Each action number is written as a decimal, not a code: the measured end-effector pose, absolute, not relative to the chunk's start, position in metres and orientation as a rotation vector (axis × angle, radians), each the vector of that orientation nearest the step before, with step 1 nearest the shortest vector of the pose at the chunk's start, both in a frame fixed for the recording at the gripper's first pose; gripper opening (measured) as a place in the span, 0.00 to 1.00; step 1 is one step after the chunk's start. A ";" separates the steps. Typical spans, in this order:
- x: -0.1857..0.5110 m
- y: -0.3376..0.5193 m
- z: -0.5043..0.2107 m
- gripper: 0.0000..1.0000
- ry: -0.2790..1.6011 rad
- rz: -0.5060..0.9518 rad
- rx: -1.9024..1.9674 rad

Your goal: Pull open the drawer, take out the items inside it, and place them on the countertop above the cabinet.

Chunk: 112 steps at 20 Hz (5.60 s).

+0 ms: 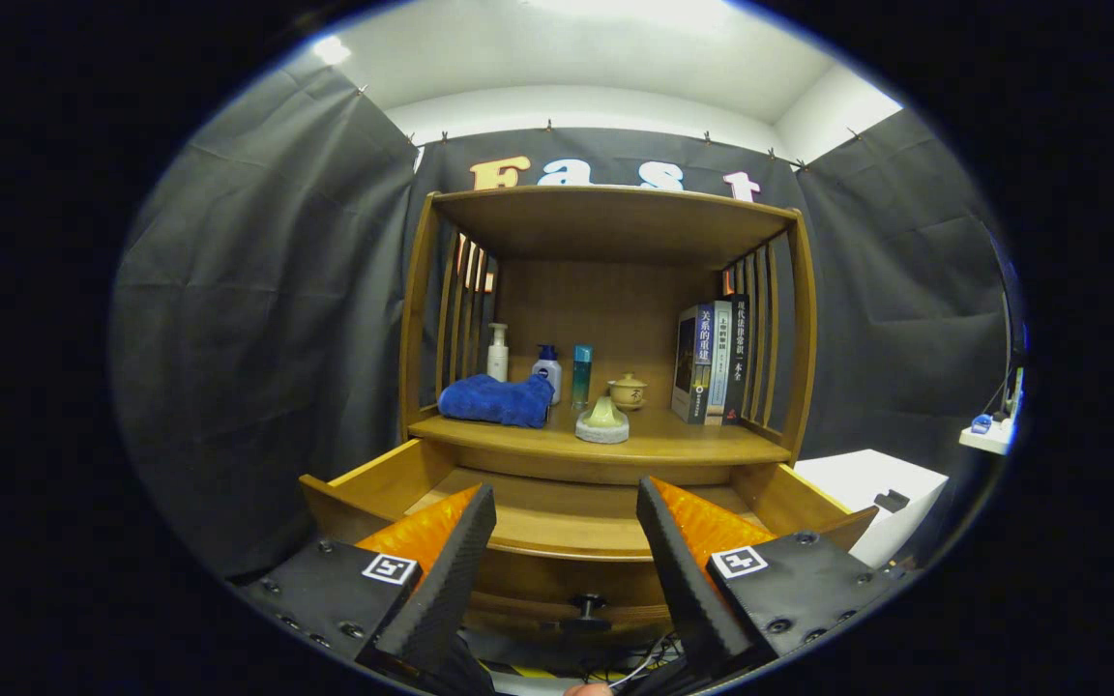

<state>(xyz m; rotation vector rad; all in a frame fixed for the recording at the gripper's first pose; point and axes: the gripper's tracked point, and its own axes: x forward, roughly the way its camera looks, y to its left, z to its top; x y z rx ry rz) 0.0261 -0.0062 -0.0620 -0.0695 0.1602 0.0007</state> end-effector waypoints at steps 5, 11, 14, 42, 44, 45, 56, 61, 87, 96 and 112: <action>0.023 -0.014 -0.097 0.95 0.183 -0.045 -0.055; 0.024 -0.022 -0.125 0.95 0.189 -0.075 -0.065; 0.027 -0.024 -0.140 0.95 0.213 -0.079 -0.071; 0.070 -0.038 -0.158 0.96 0.243 -0.144 -0.041; 0.079 -0.039 -0.157 0.96 0.243 -0.145 -0.041; 0.084 -0.039 -0.156 0.95 0.240 -0.146 -0.038; 0.134 -0.049 -0.170 0.96 0.269 -0.147 -0.048; 0.162 -0.054 -0.173 0.96 0.271 -0.150 -0.065; 0.213 -0.066 -0.136 0.97 0.209 -0.151 -0.077; 0.138 -0.049 -0.029 0.98 0.103 -0.068 -0.097; 0.017 -0.013 0.038 0.98 0.076 0.051 -0.080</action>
